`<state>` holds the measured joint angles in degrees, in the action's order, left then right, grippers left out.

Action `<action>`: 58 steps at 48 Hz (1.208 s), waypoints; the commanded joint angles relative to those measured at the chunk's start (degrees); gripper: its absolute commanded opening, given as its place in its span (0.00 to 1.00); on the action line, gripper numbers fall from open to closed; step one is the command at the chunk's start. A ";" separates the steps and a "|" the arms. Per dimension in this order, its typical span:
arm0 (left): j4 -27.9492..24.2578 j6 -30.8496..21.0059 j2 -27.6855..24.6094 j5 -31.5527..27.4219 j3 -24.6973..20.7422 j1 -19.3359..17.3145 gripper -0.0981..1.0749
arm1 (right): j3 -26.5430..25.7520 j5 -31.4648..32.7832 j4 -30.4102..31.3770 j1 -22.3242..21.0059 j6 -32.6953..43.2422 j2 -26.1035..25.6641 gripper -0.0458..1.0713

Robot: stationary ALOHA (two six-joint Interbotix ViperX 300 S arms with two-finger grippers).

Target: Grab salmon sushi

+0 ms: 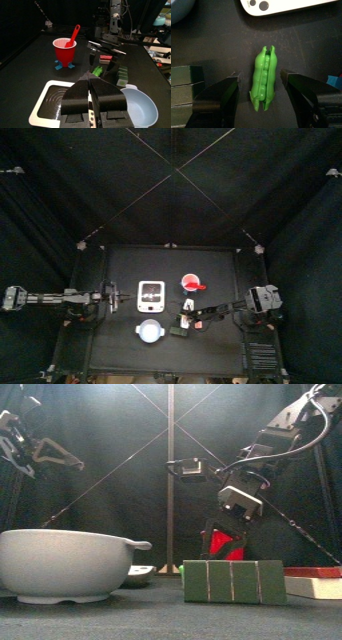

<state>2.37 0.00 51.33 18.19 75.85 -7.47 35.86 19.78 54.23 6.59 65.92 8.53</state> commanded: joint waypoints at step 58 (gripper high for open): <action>0.09 -0.09 -0.18 0.53 -0.62 -0.35 0.36 | 1.85 12.30 -33.05 0.70 4.66 -16.08 0.87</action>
<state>2.37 0.00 51.24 18.19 75.94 -7.65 37.62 31.20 22.15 7.12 69.43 -4.92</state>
